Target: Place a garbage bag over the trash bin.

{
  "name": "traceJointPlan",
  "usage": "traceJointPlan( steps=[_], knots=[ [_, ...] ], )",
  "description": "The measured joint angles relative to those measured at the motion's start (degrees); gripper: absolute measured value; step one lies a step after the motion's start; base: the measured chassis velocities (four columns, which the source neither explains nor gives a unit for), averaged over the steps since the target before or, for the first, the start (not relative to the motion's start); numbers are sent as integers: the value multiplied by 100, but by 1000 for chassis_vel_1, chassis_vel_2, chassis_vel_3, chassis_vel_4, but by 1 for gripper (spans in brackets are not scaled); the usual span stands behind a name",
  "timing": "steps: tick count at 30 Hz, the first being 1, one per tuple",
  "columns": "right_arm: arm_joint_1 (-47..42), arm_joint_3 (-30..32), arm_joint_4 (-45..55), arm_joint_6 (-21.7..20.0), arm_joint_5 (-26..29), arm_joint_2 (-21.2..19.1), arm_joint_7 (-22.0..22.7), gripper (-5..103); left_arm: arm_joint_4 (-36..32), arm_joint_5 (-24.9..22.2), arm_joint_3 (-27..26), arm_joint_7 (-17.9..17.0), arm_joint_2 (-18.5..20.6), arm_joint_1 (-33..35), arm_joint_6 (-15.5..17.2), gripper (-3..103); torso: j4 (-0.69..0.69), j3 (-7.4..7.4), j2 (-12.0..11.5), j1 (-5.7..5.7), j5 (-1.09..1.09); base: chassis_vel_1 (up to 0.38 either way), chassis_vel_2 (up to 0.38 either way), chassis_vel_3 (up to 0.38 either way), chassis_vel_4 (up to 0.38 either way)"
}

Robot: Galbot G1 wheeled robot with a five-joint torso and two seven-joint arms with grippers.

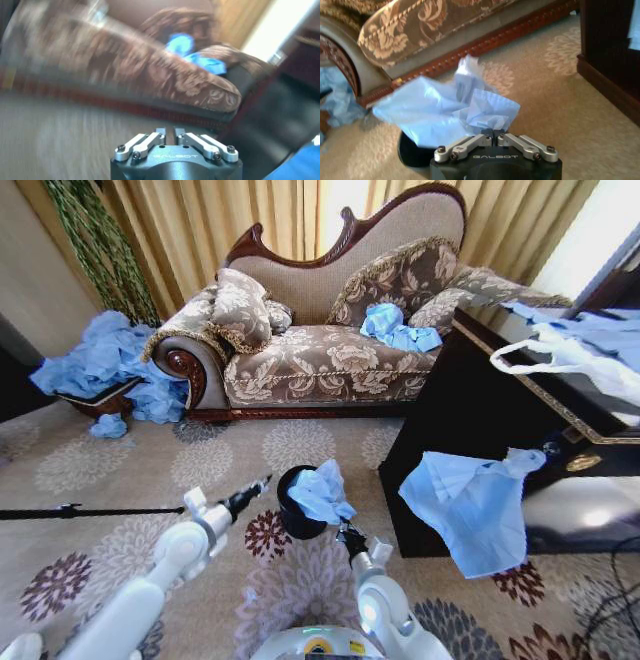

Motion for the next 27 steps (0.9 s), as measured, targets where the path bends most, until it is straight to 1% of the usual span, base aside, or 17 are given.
traceJointPlan(
  steps=[1,2,3,4,5,7,8,10,11,14,15,16,18,22,25,26,27],
  knots=[
    [67,-53,-63,10,-9,69,-6,0,53,335,44,200,287,-145,-131,15,-4,0,0,0,-2,0,0,0,0],
    [131,-105,-114,15,-9,105,-8,0,71,533,45,321,463,-187,-194,20,-5,0,0,1,-2,0,0,0,0],
    [366,-321,-294,27,-5,198,-29,0,107,1129,38,685,987,-198,-432,25,5,0,0,0,3,0,0,0,0],
    [366,-321,-294,27,-5,198,-29,0,107,1129,38,685,987,-198,-432,25,5,0,0,0,3,0,0,0,0],
    [433,-386,-364,37,-7,242,-48,0,138,1319,47,832,1163,-220,-520,31,9,0,0,0,4,0,0,0,0],
    [572,-551,-540,61,-10,341,-75,0,188,1831,94,1260,1688,-231,-703,42,4,1,0,0,-2,0,0,0,0],
    [572,-551,-540,61,-10,341,-75,0,188,1831,94,1260,1688,-231,-703,42,4,1,0,0,-2,0,0,0,0],
    [612,-661,-655,103,-13,445,-112,0,326,2333,211,1686,2061,-224,-1066,52,3,1,0,0,1,0,0,0,0],
    [612,-661,-655,103,-13,445,-112,0,326,2333,211,1686,2061,-224,-1066,52,3,1,0,0,1,0,0,0,0],
    [518,-663,-662,192,-46,526,-134,0,419,2789,557,2131,2400,-454,-1298,64,5,0,0,0,-8,0,0,0,0],
    [488,-648,-643,219,-56,537,-135,0,425,2910,667,2194,2447,-526,-1335,69,7,0,0,0,-9,0,0,0,0],
    [488,-648,-643,219,-56,537,-135,0,425,2910,667,2194,2447,-526,-1335,69,7,0,0,0,-9,0,0,0,0],
    [385,-595,-546,301,-102,561,-135,0,466,3298,962,2307,2512,-674,-1474,80,5,0,0,0,-11,0,0,0,0],
    [253,-576,-305,362,-157,541,-154,0,521,3675,1151,2267,2497,-674,-1567,95,3,0,0,-1,-6,0,0,0,0],
    [253,-609,-208,367,-184,504,-171,0,583,3875,1227,2121,2448,-664,-1613,98,-4,0,0,-1,2,0,0,0,0],
    [263,-634,-181,366,-188,493,-176,0,603,3925,1251,2058,2428,-664,-1622,96,-4,0,0,-1,10,0,0,0,0],
    [353,-730,-21,349,-195,447,-191,0,672,4027,1328,1793,2359,-666,-1626,96,-4,0,0,-1,15,0,0,0,0]
  ],
)
